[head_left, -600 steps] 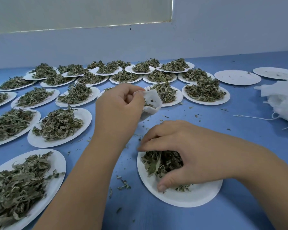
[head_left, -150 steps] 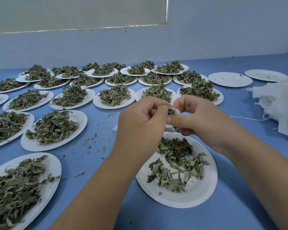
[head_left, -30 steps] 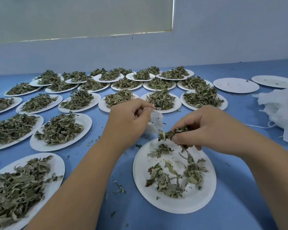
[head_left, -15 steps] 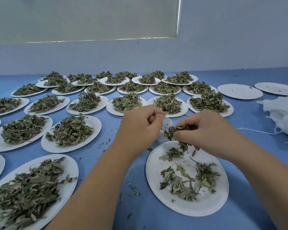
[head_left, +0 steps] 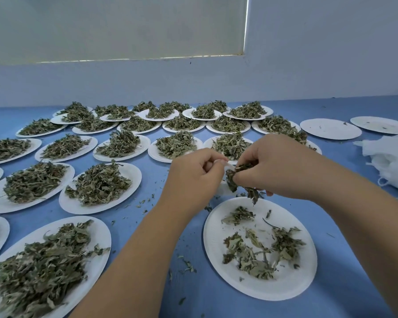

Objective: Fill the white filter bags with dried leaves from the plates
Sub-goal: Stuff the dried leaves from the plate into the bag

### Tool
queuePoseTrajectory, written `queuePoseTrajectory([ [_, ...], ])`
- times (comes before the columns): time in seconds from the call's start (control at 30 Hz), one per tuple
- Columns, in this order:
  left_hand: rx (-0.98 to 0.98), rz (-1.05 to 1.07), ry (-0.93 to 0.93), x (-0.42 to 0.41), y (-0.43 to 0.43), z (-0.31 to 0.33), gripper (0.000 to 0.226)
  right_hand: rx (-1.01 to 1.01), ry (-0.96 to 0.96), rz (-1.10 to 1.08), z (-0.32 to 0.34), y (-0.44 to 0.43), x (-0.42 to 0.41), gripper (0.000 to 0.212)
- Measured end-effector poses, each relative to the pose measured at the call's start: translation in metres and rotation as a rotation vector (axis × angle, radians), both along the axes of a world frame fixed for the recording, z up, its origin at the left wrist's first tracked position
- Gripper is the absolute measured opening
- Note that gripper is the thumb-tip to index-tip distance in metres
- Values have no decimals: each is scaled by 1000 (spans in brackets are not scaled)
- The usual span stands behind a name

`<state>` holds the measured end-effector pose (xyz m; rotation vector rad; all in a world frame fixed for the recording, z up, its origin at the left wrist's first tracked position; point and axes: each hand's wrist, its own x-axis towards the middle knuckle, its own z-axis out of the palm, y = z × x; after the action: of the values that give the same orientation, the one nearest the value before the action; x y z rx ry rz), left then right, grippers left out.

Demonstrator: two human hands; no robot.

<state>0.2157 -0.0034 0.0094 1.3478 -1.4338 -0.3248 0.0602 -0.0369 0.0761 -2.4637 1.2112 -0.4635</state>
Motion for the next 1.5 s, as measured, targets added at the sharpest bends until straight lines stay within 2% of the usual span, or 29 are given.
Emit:
queuePoseTrajectory([
  [0.2, 38, 12, 32, -2, -1, 2, 23, -169, 104, -21, -9, -1, 18, 17],
  [0.27, 50, 18, 47, -1, -1, 2, 25, -213, 55, -26, -15, -2, 18, 14],
  [0.4, 84, -6, 79, -3, -1, 3, 24, -190, -133, -40, -26, -3, 9, 18],
  [0.6, 96, -22, 56, -8, -1, 1, 24, -181, -106, -39, -28, 0, 3, 16],
  [0.67, 92, -8, 60, -7, -1, 0, 23, -147, -146, -8, -27, 2, 1, 21],
  [0.8, 80, 5, 89, -8, 0, 2, 20, -93, -226, -23, -27, 0, -3, 15],
  [0.97, 65, -38, 133, -13, 5, 3, 18, -165, -215, -40, -31, 0, 0, 3],
  [1.1, 61, -45, 166, -14, 6, 4, 20, -208, -163, -2, -31, 3, 2, 10],
  [1.3, 33, 3, 174, -13, 6, 5, 19, -35, -320, 37, -30, 0, -4, 9],
  [1.4, 28, -1, 156, -15, 6, 5, 20, -104, -355, -10, -32, 0, -2, 9],
  [1.5, 26, -10, 145, -16, 6, 4, 24, -209, -303, -38, -35, 1, 4, 10],
])
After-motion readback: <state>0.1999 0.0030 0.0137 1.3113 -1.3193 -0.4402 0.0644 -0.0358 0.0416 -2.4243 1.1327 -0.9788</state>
